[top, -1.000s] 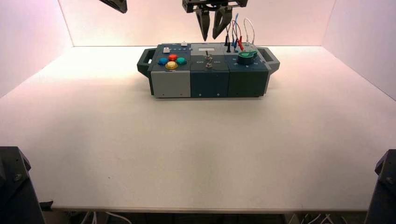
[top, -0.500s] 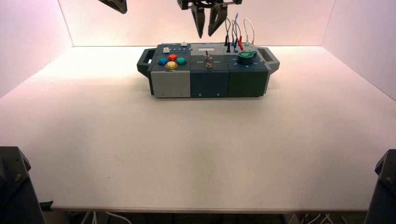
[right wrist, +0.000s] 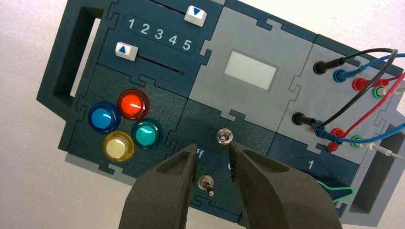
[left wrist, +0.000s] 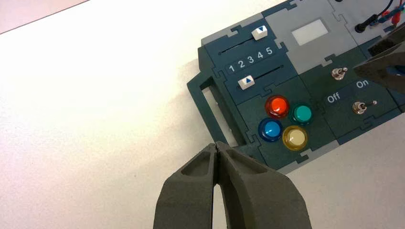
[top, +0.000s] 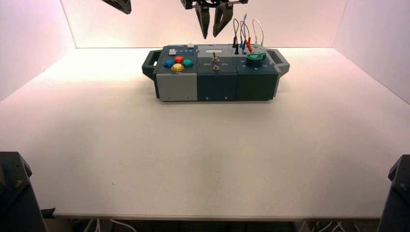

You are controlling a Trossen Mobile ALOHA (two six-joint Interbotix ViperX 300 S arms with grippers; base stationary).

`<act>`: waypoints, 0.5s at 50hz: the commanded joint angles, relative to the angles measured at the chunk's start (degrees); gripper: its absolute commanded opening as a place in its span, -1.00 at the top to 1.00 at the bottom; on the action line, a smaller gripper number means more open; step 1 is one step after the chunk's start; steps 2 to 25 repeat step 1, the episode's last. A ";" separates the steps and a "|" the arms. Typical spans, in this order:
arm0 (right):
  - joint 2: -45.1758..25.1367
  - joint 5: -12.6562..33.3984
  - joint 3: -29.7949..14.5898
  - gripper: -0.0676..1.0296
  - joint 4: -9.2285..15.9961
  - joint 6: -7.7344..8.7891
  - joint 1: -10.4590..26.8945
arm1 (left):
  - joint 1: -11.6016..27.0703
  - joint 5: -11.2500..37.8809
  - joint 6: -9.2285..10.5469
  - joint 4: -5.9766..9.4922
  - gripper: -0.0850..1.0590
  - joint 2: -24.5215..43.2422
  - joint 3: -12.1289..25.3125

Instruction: Move the right gripper to the left.

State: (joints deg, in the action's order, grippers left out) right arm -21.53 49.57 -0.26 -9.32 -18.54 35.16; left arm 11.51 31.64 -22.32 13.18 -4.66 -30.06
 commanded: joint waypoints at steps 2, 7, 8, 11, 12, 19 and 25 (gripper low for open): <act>1.23 -0.26 -1.76 0.18 0.00 -0.26 0.35 | -0.18 -0.26 0.09 0.00 0.91 -0.53 1.58; 1.23 -0.26 -1.76 0.18 0.00 -0.26 0.35 | -0.18 -0.26 0.09 0.00 0.91 -0.53 1.58; 1.23 -0.26 -1.76 0.18 0.00 -0.26 0.35 | -0.18 -0.26 0.09 0.00 0.91 -0.53 1.58; 1.23 -0.26 -1.76 0.18 0.00 -0.26 0.35 | -0.18 -0.26 0.09 0.00 0.91 -0.53 1.58; 1.23 -0.26 -1.76 0.18 0.00 -0.26 0.35 | -0.18 -0.26 0.09 0.00 0.91 -0.53 1.58; 1.23 -0.26 -1.76 0.18 0.00 -0.26 0.35 | -0.18 -0.26 0.09 0.00 0.91 -0.53 1.58; 1.23 -0.26 -1.76 0.18 0.00 -0.26 0.35 | -0.18 -0.26 0.09 0.00 0.91 -0.53 1.58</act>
